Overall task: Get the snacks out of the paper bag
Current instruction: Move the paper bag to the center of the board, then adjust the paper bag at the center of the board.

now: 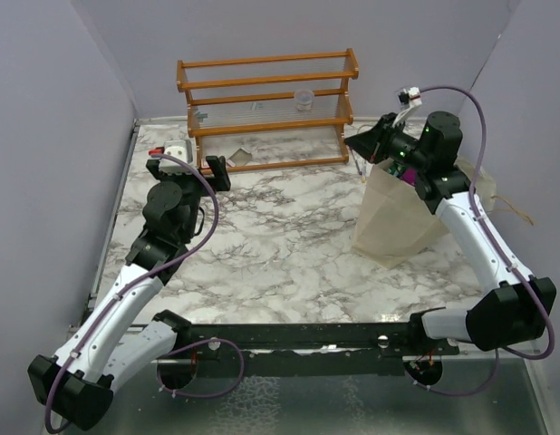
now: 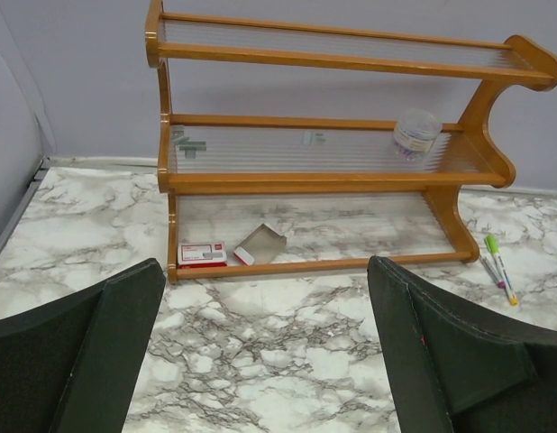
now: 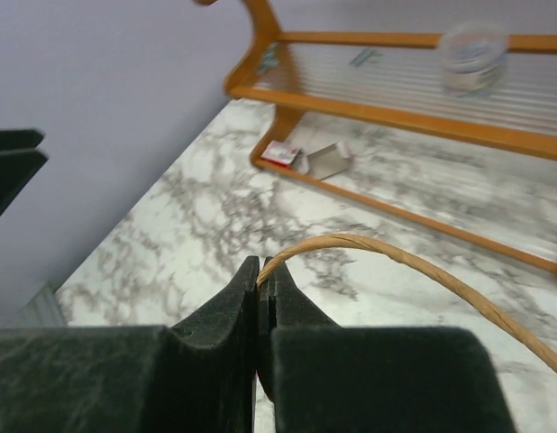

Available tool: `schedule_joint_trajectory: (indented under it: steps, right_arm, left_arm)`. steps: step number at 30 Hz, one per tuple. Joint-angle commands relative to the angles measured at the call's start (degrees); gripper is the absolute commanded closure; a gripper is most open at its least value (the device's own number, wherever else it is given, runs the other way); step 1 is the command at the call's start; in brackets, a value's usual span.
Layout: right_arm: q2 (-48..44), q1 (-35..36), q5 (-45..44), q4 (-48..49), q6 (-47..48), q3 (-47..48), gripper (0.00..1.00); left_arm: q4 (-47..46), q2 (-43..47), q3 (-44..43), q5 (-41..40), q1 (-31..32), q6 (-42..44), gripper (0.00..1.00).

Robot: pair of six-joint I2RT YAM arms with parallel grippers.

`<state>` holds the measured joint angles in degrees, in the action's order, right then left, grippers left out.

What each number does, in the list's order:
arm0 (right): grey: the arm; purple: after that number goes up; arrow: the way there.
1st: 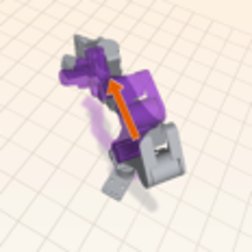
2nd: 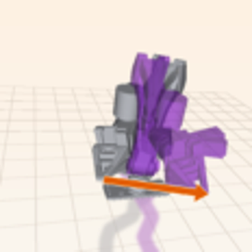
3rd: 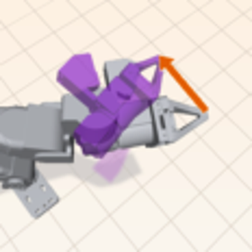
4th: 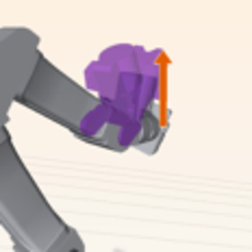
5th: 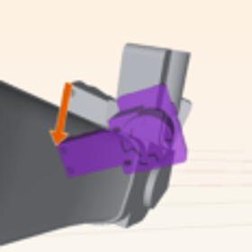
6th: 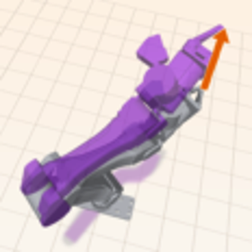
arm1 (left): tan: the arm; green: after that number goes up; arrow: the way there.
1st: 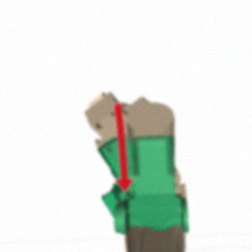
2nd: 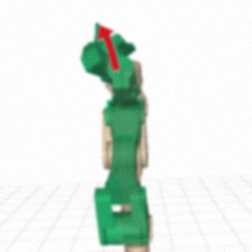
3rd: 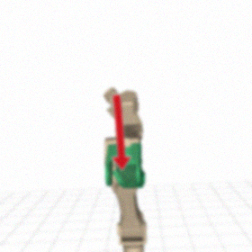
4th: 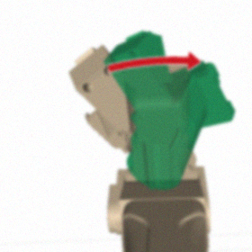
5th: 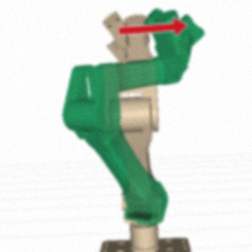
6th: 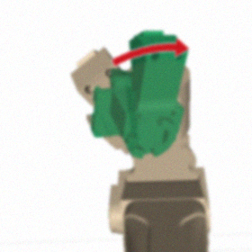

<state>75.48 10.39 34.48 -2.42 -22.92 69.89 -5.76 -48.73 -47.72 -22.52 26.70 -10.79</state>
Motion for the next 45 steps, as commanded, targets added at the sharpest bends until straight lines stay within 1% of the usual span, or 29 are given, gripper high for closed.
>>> schedule_joint_trajectory:
  steps: [1, 5, 8, 12, 16, 19, 23, 26, 27, 28, 30, 32, 33, 37, 41, 42, 43, 45]
  right_arm:
    - [-0.9, 7.0, 7.9, 0.7, -1.9, -1.3, 0.98]
    - [0.1, 14.6, 5.6, 2.6, -2.7, -1.0, 0.98]
    - [2.5, 18.2, 5.5, 5.8, -4.4, -0.4, 0.97]
    - [7.5, 22.2, 5.4, 7.6, -5.5, 2.9, 0.95]
    - [11.0, 24.7, 5.6, 8.0, -6.7, 6.5, 0.88]
    - [11.0, 25.0, 5.2, 6.7, -5.9, 7.2, 0.83]
    - [8.1, 25.0, -0.4, 1.8, -1.8, 6.7, 0.74]
    - [4.8, 24.9, -7.2, -3.5, 2.9, 6.6, 0.6]
    - [3.4, 25.0, -10.3, -5.2, 4.5, 6.4, 0.54]
    - [2.0, 24.9, -13.1, -6.6, 5.9, 6.0, 0.45]
    - [-1.2, 24.9, -19.6, -9.1, 8.7, 5.0, 0.36]
    - [-4.3, 24.9, -25.7, -11.4, 12.1, 3.8, 0.22]
    - [-5.7, 24.9, -28.7, -12.8, 12.9, 3.3, 0.19]
    - [-10.7, 24.9, -40.1, -17.7, 17.9, 1.0, 0.11]
    - [-16.1, 24.9, -53.1, -19.7, 19.7, -1.5, 0.05]
    - [-17.3, 24.9, -57.4, -19.7, 19.7, -2.0, 0.01]
    - [-18.3, 24.9, -61.9, -19.5, 19.3, -2.5, 0.0]
    - [-19.9, 24.9, -74.1, -19.5, 18.6, -3.1, 0.01]
  left_arm:
    - [-1.6, -0.6, 0.3, -0.2, 0.2, -0.7, 0.01]
    - [-1.3, -1.3, 0.3, 0.1, 0.2, -1.1, 0.01]
    - [-0.9, -1.8, -0.1, 0.3, 0.2, -1.2, 0.01]
    - [0.3, -2.3, -0.8, -0.4, 0.2, -1.0, 0.02]
    - [0.7, -2.3, -0.8, -0.8, 0.1, -1.0, 0.02]
    - [0.8, -2.5, -1.0, -0.8, 0.1, -1.0, 0.02]
    - [1.1, -2.7, -1.2, -0.4, 0.1, -1.0, 0.02]
    - [1.3, -2.5, -1.4, -0.2, 0.1, -1.1, 0.02]
    - [1.4, -2.4, -1.4, 0.0, 0.1, -1.1, 0.02]
    - [1.4, -2.3, -1.5, 0.0, 0.1, -1.2, 0.02]
    - [1.5, -2.1, -1.6, -0.1, 0.1, -1.1, 0.02]
    - [1.5, -1.8, -1.6, -0.2, 0.1, -1.0, 0.02]
    - [1.5, -1.7, -1.6, -0.2, 0.1, -1.0, 0.02]
    - [1.5, -1.6, -1.6, -0.1, 0.1, -1.0, 0.02]
    - [1.5, -1.7, -1.7, 0.4, 0.2, -1.2, 0.02]
    - [1.5, -1.7, -1.7, 0.6, 0.1, -1.3, 0.02]
    - [1.6, -1.8, -1.8, 0.7, 0.1, -1.4, 0.02]
    - [1.8, -1.7, -2.0, 0.9, 0.1, -1.4, 0.02]
